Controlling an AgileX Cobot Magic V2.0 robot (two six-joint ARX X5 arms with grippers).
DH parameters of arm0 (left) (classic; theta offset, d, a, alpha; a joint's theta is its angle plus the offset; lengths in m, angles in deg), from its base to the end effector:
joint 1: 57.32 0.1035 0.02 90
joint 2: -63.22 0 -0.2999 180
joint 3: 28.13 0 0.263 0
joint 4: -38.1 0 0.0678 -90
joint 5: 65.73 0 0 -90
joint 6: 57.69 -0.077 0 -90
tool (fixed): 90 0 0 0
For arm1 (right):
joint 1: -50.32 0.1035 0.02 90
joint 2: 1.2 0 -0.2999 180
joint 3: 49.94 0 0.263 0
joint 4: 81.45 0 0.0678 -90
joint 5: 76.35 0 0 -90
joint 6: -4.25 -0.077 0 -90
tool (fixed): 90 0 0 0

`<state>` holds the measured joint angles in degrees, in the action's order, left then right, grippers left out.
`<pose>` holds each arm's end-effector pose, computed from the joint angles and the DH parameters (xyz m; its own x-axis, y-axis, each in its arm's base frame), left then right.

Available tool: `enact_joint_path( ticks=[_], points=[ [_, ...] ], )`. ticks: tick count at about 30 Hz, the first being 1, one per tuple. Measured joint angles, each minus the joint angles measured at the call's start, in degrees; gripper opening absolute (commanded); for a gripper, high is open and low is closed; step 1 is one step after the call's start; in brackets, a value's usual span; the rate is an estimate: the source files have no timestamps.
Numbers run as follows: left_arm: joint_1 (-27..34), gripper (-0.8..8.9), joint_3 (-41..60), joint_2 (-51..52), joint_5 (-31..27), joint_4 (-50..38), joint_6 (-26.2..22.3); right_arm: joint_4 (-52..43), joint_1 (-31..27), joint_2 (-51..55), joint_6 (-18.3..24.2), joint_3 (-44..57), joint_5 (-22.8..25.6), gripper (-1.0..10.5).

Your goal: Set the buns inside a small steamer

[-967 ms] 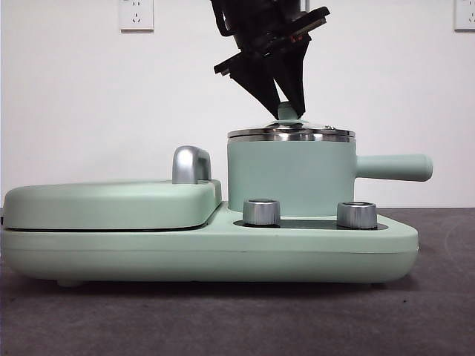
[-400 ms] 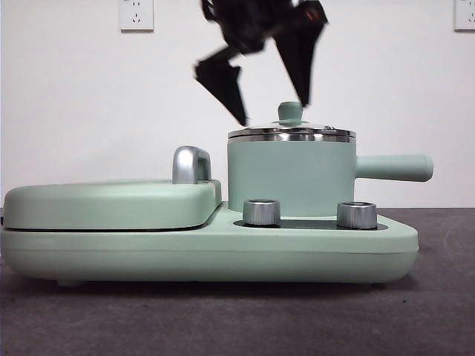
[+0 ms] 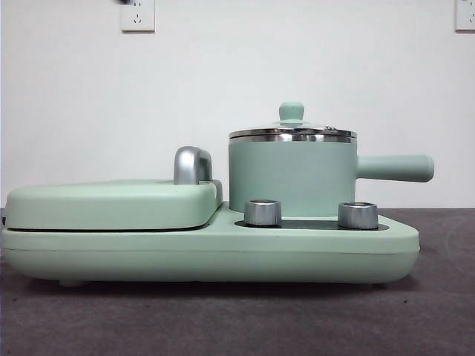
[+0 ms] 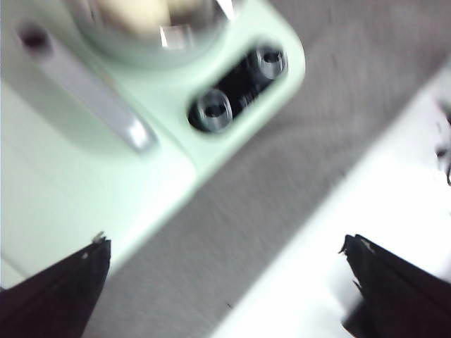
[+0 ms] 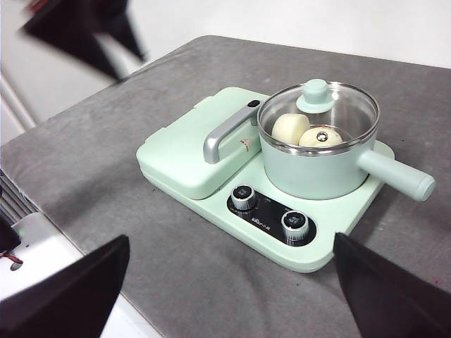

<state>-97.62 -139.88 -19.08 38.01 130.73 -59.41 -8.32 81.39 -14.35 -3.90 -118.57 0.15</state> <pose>0.1965 -0.1906 0.4027 0.1806 -0.4646 -0.8669 0.7301 0.6539 -0.1983 0.0018 0.0221 0.3452 0.6732 0.6782 -0.2948 -0.6486 0.7330 0.2052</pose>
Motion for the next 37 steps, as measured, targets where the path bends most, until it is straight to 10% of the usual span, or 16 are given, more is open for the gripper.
enact_joint_path(
  ticks=[7,11,18,37],
  points=[
    [-0.02,5.45,33.07,28.26,1.57,-25.75,6.62,-0.02,0.0,0.0,0.0,3.67,-3.56,4.5],
    [-0.07,-0.28,48.06,42.86,-1.03,-38.51,14.8,-0.52,0.0,0.0,-0.02,6.99,-6.36,0.0],
    [-0.07,0.07,54.97,54.62,-7.28,-41.44,23.85,-0.98,0.0,-0.04,0.17,9.14,-5.29,0.1],
    [6.67,0.07,60.67,67.49,-7.34,-47.76,25.0,-1.05,0.0,-0.04,0.17,9.14,-5.14,0.1]
  ],
)
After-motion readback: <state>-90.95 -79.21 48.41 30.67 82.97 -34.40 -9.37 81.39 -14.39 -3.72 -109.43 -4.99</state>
